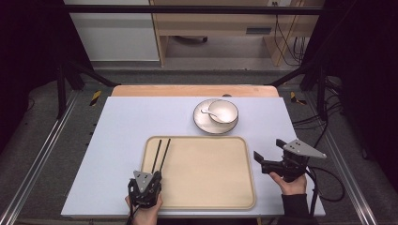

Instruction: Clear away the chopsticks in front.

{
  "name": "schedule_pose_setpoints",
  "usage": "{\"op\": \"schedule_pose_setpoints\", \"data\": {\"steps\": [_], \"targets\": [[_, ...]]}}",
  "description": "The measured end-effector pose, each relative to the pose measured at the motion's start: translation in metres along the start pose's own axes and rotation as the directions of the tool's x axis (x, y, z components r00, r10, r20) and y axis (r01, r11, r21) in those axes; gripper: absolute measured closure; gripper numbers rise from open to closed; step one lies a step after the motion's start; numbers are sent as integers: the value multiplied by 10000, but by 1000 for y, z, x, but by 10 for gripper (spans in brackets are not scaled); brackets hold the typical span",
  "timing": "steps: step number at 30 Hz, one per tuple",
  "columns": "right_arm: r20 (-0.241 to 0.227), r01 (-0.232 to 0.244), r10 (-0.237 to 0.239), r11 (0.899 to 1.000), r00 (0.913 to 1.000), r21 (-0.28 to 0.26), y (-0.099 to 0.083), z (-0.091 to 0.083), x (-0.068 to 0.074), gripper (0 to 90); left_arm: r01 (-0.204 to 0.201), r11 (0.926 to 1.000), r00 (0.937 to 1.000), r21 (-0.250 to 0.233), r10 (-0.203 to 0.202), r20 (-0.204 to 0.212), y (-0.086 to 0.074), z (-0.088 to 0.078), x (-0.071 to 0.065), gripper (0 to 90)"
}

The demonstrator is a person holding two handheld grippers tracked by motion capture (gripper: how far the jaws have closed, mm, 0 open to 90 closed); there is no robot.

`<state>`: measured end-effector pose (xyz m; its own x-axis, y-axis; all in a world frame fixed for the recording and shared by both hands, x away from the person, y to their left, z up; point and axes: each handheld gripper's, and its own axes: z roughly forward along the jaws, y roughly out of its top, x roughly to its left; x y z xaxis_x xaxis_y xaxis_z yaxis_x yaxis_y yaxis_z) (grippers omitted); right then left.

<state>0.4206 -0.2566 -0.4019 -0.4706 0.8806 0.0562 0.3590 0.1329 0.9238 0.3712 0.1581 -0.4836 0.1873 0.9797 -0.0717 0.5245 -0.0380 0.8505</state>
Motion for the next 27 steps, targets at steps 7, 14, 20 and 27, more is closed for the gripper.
{"op": "schedule_pose_setpoints", "data": {"steps": [7,14,20,27], "targets": [[-5,-39,39,10000,10000,5,0,0,0,43,-83,9991,9999,406,89,-148,-3,5,0,852],[-7,-41,41,10000,10000,17,0,1,0,44,-275,9977,9987,618,301,-406,-3,9,-3,849],[-46,-52,52,10000,10000,24,0,1,1,44,-263,9969,9992,745,285,-283,-1,9,-3,825],[-45,-48,48,10000,10000,23,0,1,1,44,-127,9975,9995,696,107,287,10,2,6,752]]}}
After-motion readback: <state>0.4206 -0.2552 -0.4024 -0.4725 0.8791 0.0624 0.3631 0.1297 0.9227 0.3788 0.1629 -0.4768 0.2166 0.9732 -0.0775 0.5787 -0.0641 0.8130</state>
